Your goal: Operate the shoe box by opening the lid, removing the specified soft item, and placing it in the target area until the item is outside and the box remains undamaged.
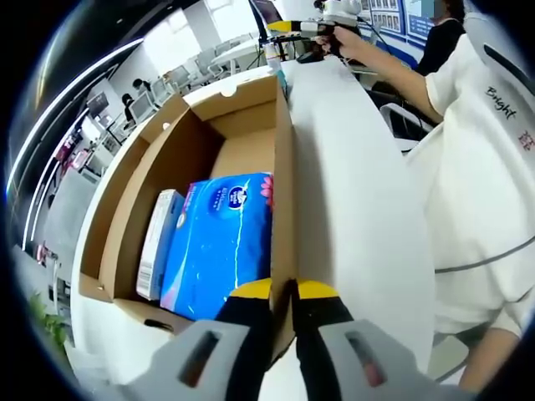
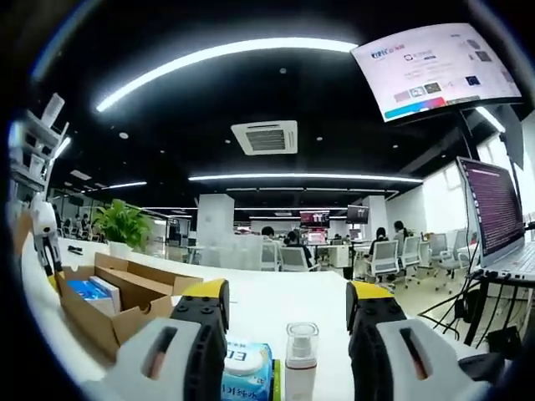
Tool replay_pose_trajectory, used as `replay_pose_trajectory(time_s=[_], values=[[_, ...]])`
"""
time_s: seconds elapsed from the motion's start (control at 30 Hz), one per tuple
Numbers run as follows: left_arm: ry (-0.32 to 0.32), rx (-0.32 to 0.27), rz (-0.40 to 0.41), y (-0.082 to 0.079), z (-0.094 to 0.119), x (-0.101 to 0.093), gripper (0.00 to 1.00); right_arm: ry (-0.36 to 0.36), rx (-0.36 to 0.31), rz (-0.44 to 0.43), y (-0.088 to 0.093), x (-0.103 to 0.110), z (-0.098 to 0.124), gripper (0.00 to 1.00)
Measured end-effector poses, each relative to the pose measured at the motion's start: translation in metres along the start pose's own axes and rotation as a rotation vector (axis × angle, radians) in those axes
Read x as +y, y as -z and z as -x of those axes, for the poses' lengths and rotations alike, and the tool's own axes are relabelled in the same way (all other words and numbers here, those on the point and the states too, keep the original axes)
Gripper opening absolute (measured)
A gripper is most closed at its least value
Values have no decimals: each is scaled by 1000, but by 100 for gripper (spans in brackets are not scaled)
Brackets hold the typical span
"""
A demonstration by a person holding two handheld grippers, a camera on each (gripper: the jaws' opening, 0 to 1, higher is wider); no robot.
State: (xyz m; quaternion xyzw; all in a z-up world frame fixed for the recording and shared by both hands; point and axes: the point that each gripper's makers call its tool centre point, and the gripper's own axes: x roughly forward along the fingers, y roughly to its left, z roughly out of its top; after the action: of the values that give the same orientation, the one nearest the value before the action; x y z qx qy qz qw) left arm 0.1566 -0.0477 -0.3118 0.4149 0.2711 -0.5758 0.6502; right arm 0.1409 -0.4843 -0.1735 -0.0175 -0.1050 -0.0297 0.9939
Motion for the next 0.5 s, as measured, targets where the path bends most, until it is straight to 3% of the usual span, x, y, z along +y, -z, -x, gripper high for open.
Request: replay_pose_trajectory(time_s=[0.5], values=[[-3, 1, -2, 0, 0, 0, 7, -25, 38, 46, 5, 14, -4, 51]])
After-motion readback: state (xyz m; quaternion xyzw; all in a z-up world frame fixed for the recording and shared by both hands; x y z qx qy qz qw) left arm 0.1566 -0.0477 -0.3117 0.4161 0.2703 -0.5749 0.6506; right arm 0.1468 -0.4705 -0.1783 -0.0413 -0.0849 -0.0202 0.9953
